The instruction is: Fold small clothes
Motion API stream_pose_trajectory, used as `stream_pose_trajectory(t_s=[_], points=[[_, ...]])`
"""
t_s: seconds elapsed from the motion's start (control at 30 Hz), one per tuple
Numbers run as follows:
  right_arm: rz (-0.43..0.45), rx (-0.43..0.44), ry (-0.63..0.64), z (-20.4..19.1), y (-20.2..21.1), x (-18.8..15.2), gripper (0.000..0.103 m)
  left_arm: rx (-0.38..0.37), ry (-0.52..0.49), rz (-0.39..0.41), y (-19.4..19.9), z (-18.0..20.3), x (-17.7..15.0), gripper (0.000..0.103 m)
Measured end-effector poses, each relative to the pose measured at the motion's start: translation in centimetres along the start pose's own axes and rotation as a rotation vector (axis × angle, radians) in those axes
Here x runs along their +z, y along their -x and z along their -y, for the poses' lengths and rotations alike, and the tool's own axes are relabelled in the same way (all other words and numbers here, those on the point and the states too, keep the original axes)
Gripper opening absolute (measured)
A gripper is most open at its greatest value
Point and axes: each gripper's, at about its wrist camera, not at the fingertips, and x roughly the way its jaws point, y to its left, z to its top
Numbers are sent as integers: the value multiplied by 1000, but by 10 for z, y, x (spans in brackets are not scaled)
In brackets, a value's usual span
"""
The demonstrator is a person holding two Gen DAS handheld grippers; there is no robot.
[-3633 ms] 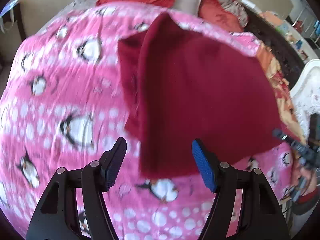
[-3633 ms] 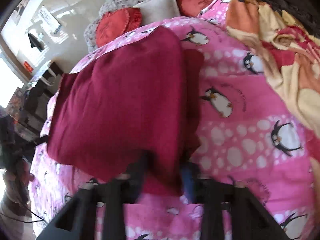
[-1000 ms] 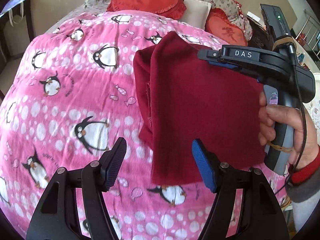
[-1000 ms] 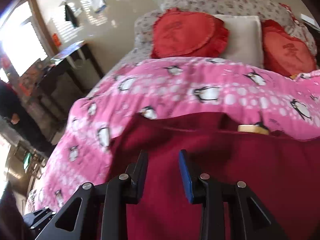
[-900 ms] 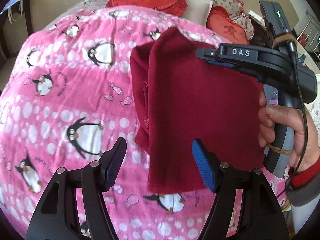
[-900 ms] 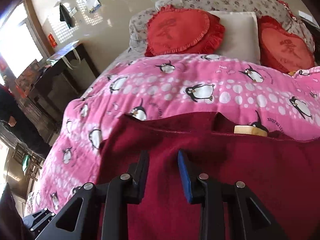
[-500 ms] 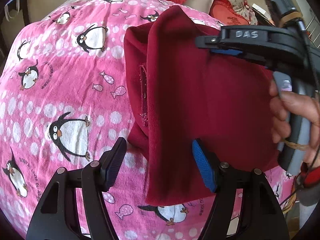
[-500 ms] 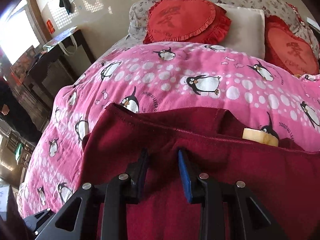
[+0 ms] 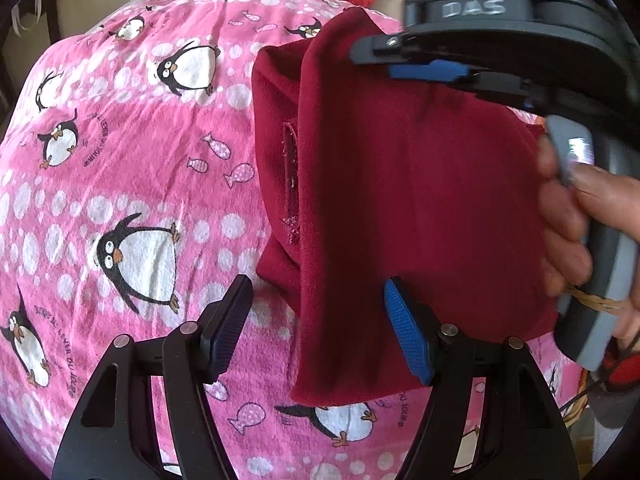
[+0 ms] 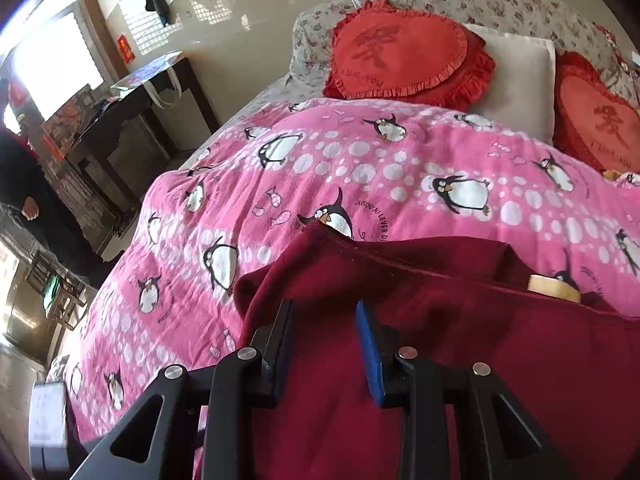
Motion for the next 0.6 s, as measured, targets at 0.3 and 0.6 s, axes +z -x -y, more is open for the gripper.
stream_pose_trajectory(t_s=[0.3,0.6], points=[[-35,35,-46,14,-22,-4,30,-56,19,19,-4,-12,-6,70],[-81,39,8,-24,-11,2,54,-100,26,22,4,-26,-24,70]])
